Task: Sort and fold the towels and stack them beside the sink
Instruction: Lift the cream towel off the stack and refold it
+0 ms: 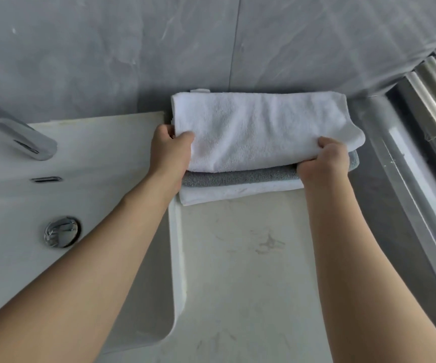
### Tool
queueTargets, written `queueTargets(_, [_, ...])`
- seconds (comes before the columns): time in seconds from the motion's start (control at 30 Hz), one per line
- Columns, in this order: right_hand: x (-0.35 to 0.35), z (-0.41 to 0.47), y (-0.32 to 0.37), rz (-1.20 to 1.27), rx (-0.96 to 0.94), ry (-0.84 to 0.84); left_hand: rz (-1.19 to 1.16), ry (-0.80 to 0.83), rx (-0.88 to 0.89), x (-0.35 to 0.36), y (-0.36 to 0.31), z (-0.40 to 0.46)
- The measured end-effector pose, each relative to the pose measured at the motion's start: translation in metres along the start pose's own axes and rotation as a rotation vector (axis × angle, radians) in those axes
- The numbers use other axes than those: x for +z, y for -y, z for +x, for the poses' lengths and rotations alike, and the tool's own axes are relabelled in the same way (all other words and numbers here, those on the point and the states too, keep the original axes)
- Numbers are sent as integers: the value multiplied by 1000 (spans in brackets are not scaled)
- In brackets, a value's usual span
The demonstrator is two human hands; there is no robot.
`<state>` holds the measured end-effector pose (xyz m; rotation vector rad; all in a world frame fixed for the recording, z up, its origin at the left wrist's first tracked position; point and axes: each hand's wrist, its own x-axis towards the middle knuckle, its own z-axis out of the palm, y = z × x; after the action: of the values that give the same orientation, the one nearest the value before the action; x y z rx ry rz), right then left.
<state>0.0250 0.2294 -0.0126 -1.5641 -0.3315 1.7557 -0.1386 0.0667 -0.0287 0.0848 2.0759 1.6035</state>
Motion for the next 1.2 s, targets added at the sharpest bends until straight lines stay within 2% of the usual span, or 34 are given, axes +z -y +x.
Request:
queueTargets(0.1, [-2,1,-4,-3,-215,-23,-28,-45,103,4,-2,-4])
queueTargets(0.23, [-6,1,-9,12,-497,-107,-35,-17,134,9,-2,-15])
queueTargets(0.33, [-9,2,-10,-94,-552,-192,-24,-32,117,7,1,-15])
queueTargets(0.43, [-11,16,-9,-420,-432,-380,193,-33,104,5,6,-14])
queueTargets(0.47, [-11,20,-14,-462,-363,-380,281,-48,135,5,6,-15])
queueTargets(0.53, [-10,18,-26,-406,-269,-284,434,-86,285,9,6,-16])
queueTargets(0.6, [-10,16,-43,-359,-287,-193,630,-147,484,14,14,-12])
queueTargets(0.67, [-9,13,-56,-348,-319,-156,839,-154,557,16,25,-3])
queueTargets(0.7, [-9,13,-61,-350,-340,-146,853,-104,535,15,30,2])
queueTargets(0.8, [-11,9,-72,-372,-390,-75,623,60,489,8,33,6])
queueTargets(1.07, [-41,-43,-114,-485,-474,30,607,94,453,-36,45,-44])
queueTargets(1.2, [-54,-90,-145,-600,-639,154,635,106,452,-77,55,-70])
